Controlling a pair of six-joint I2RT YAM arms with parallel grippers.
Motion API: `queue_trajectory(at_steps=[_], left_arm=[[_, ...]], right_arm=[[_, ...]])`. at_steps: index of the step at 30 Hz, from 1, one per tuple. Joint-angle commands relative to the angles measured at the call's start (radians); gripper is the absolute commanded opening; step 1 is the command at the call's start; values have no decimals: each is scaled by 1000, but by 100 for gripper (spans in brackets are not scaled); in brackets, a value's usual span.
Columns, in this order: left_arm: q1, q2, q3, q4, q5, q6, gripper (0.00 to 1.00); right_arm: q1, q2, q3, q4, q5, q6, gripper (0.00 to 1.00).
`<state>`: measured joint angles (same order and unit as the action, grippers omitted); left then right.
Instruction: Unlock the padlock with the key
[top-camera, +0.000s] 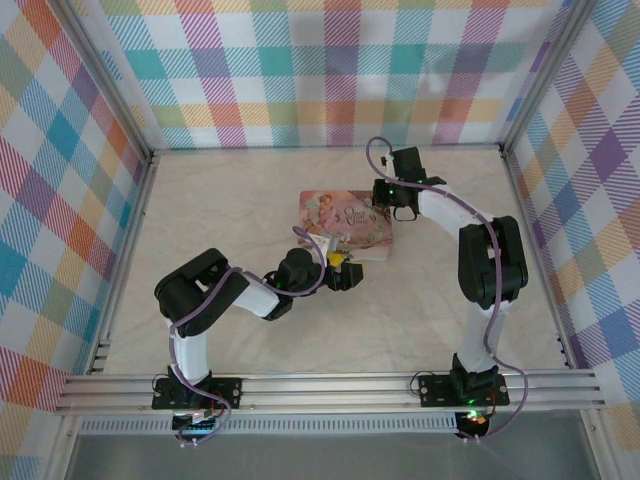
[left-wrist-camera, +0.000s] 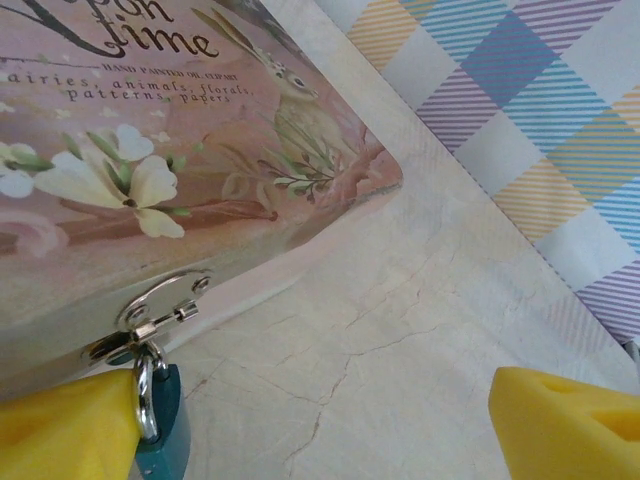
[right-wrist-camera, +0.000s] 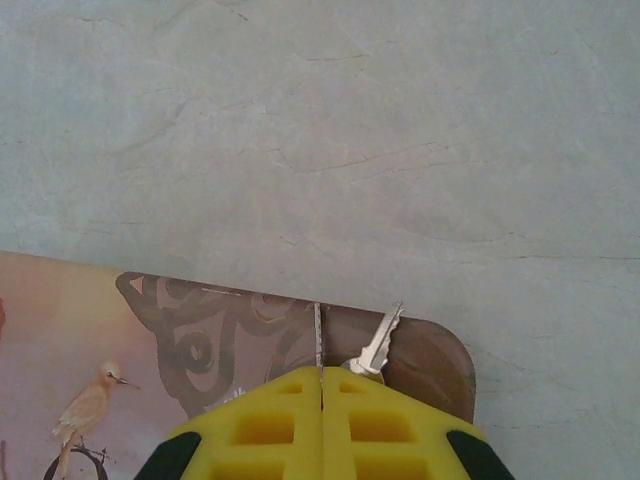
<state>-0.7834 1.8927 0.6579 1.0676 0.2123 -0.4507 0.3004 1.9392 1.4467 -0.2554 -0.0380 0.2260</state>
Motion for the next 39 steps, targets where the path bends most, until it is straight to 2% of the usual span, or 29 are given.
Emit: queue_trajectory(at_steps=[1, 8, 13, 18, 21, 26, 28, 31, 35, 39], left_arm=[[11, 27, 15, 54, 30, -21, 88], [10, 102, 65, 57, 62, -47, 86], [10, 132, 81, 77, 32, -61, 89], [10, 166, 90, 133, 65, -84, 85], [11, 184, 96, 147, 78, -95, 86], [8, 209, 116, 110, 38, -99, 89], [4, 205, 126, 56, 5, -94, 88], [-3, 202, 107, 73, -71, -102, 89], [-2, 210, 109, 125, -29, -90, 89], [-3, 198, 138, 95, 24, -61, 88]], right_arm=[[1, -20, -19, -7, -16, -10, 0], [0, -31, -25, -5, -19, -10, 0], [-1, -35, -30, -5, -23, -10, 0], [1, -40, -32, -5, -23, -10, 0], [1, -46, -37, -6, -23, -10, 0], [5, -55, -42, -5, -25, -5, 0], [6, -60, -43, -6, -23, -4, 0], [7, -65, -41, -10, -22, -7, 0], [7, -78, -46, -13, -20, -8, 0], [8, -90, -59, -10, -16, -8, 0]])
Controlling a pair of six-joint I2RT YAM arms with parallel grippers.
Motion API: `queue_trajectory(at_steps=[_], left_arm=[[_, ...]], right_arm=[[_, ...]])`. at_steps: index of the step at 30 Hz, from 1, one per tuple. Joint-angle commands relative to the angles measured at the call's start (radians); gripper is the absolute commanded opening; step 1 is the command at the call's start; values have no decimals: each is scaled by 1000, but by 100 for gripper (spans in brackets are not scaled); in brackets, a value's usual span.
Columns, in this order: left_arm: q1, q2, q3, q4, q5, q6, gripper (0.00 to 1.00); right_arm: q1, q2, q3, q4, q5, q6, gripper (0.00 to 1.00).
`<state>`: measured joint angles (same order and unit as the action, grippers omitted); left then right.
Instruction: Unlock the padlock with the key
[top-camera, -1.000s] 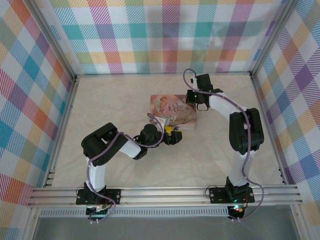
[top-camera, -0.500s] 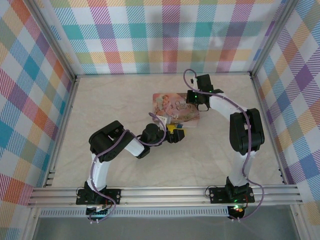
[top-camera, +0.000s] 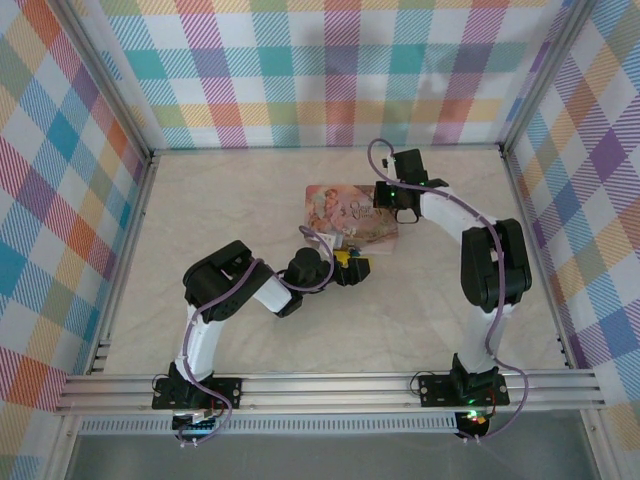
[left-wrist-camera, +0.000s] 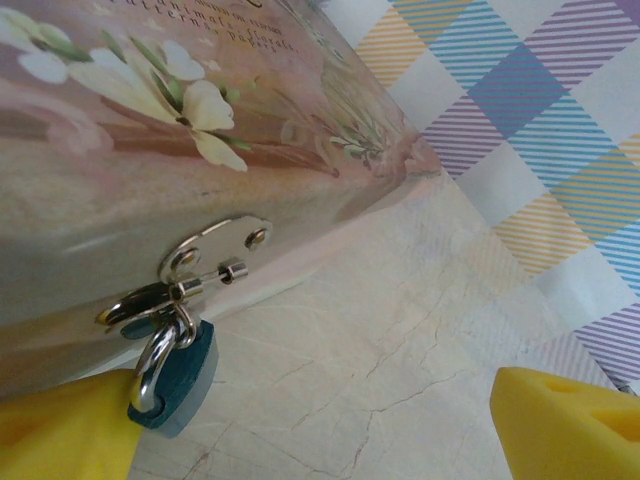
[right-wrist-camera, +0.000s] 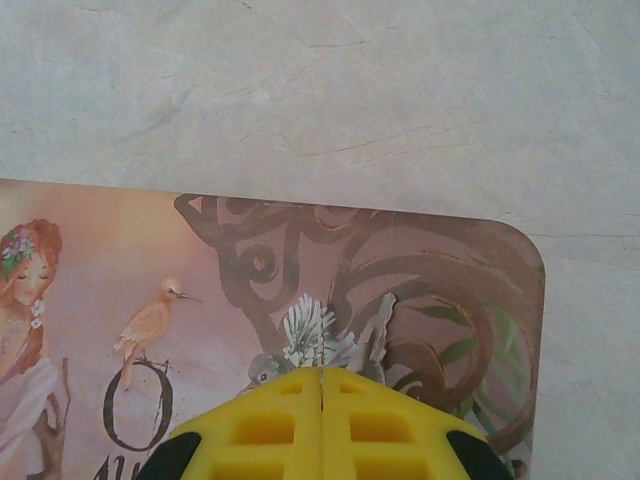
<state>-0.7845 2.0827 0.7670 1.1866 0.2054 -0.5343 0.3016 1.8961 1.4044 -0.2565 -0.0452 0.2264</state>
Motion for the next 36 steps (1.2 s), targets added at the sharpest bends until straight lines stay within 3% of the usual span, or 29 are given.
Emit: queue_trajectory(at_steps=[1, 5, 16, 26, 36], left_arm=[[-2, 8, 36, -32, 31, 24, 87], [7, 8, 41, -20, 44, 6, 77], [17, -11, 23, -73, 39, 0, 70], [31, -16, 37, -96, 53, -3, 72], [34, -7, 76, -116, 77, -7, 73]], right_arm=[[7, -49, -21, -9, -8, -9, 0], [6, -72, -43, -8, -1, -13, 0], [-14, -215, -124, -5, 44, 0, 0], [-70, -271, -202, -54, 176, 22, 0], [-60, -192, -260, -14, 110, 48, 0]])
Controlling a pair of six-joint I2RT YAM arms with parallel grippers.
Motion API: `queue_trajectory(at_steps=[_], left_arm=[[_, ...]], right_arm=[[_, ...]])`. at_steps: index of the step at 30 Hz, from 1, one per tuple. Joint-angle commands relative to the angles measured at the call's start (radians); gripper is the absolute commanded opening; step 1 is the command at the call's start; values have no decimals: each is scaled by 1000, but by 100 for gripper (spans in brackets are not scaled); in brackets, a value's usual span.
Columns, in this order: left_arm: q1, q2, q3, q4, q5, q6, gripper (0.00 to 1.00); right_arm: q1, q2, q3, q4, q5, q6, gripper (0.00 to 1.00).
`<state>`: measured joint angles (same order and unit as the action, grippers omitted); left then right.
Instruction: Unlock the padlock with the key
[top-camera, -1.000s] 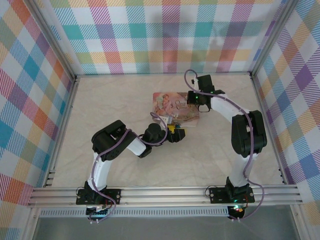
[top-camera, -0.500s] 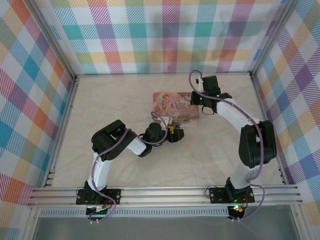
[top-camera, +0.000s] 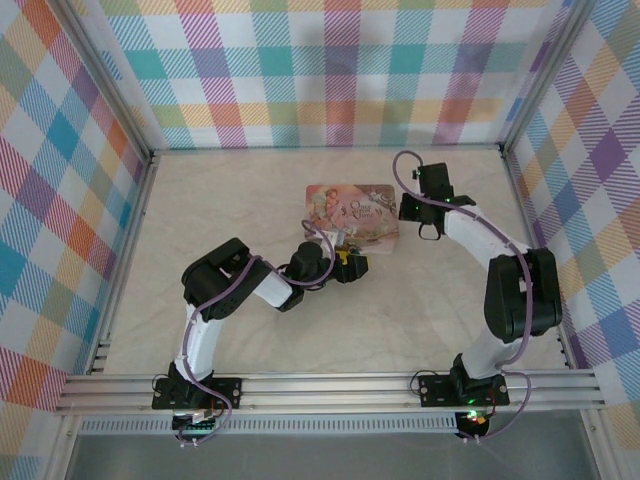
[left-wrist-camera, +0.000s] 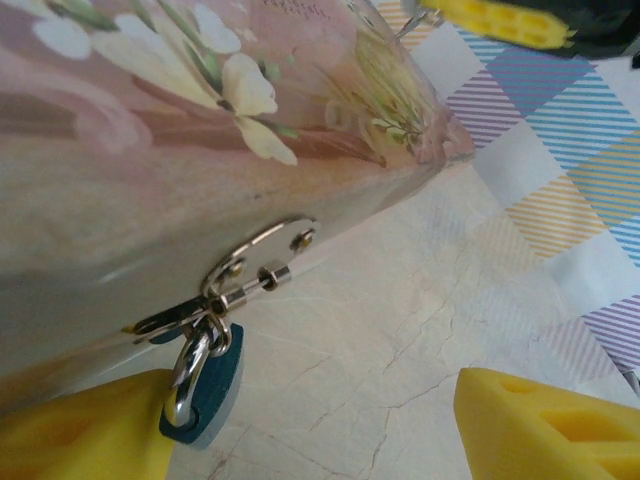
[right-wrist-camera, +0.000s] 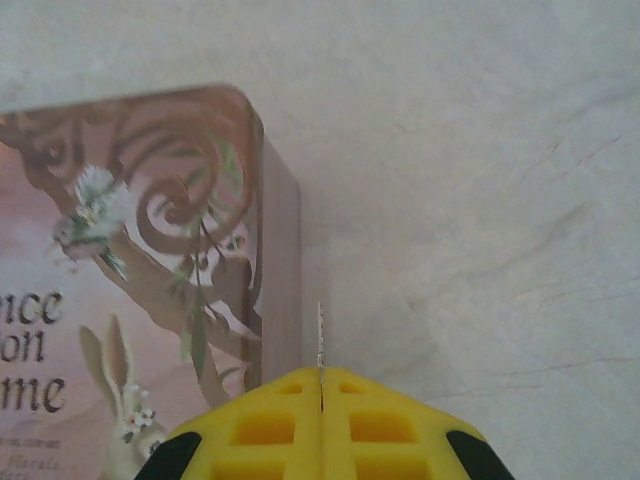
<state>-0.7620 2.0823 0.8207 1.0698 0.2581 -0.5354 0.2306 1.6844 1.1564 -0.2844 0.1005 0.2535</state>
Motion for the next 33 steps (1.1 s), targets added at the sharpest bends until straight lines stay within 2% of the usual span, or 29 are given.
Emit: queue_trajectory(at_steps=[1, 9, 18, 22, 25, 33], left_arm=[[10, -5, 25, 1, 23, -7, 74], [17, 8, 42, -1, 21, -22, 78], [47, -17, -1, -4, 18, -57, 71], [62, -43, -34, -15, 25, -58, 64], [70, -59, -52, -24, 25, -57, 63], [85, -53, -29, -58, 59, -54, 45]], right_arm=[[15, 24, -19, 20, -42, 23, 0], [39, 24, -62, 58, -88, 49, 0], [43, 17, -81, 64, -92, 52, 0], [44, 16, -84, 70, -95, 55, 0], [44, 18, -87, 74, -97, 59, 0], [51, 11, -95, 80, -102, 62, 0]])
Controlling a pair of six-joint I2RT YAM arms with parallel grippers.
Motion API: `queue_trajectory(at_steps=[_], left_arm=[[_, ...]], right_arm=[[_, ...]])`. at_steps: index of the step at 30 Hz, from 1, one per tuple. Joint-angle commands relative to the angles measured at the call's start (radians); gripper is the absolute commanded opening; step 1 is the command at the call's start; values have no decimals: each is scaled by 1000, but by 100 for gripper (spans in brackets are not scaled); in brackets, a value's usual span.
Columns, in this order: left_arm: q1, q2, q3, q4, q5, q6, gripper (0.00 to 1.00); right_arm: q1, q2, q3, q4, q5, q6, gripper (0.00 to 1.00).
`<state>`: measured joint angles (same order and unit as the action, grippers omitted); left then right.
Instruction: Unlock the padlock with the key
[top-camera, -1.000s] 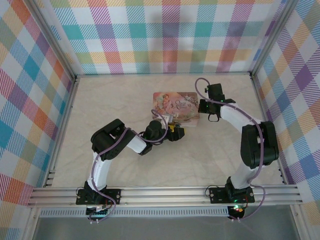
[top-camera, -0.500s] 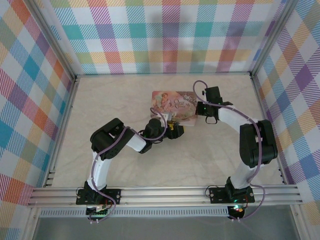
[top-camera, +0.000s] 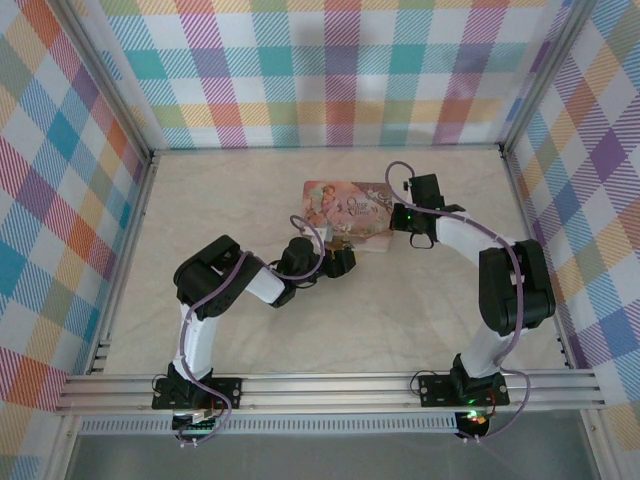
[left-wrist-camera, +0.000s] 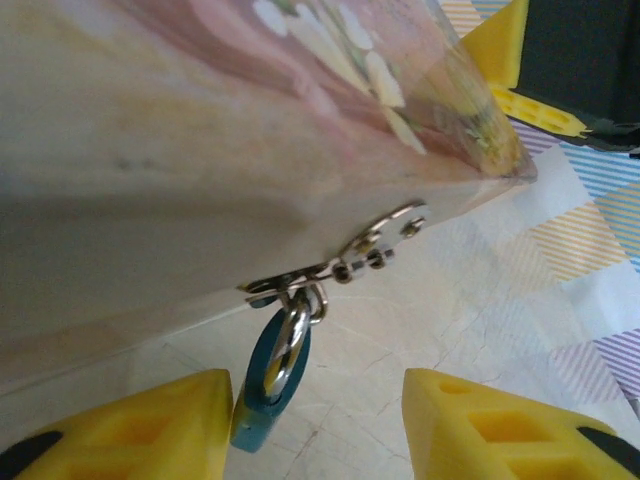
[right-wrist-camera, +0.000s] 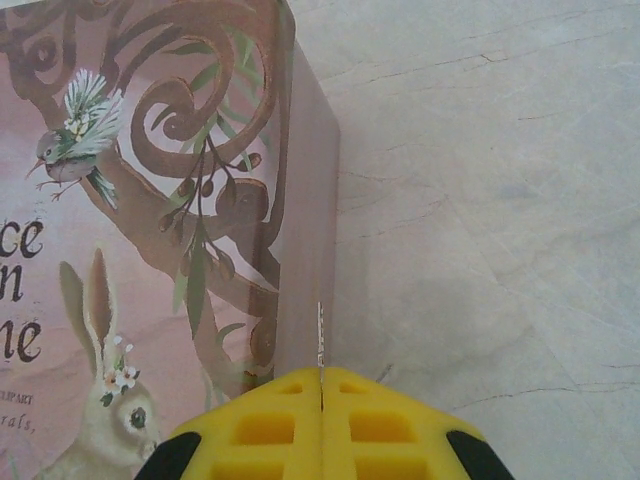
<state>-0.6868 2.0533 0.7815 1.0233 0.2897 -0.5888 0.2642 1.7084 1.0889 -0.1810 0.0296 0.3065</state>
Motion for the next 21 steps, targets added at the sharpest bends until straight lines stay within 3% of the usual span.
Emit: queue_trajectory(at_steps=[1, 15, 21], left_arm=[[12, -21, 16, -19, 28, -2, 44], [47, -7, 53, -68, 53, -32, 32], [50, -3, 62, -74, 49, -46, 48]], right_arm=[[19, -14, -30, -23, -32, 11, 0], [27, -18, -53, -11, -40, 12, 0], [27, -23, -55, -9, -42, 13, 0]])
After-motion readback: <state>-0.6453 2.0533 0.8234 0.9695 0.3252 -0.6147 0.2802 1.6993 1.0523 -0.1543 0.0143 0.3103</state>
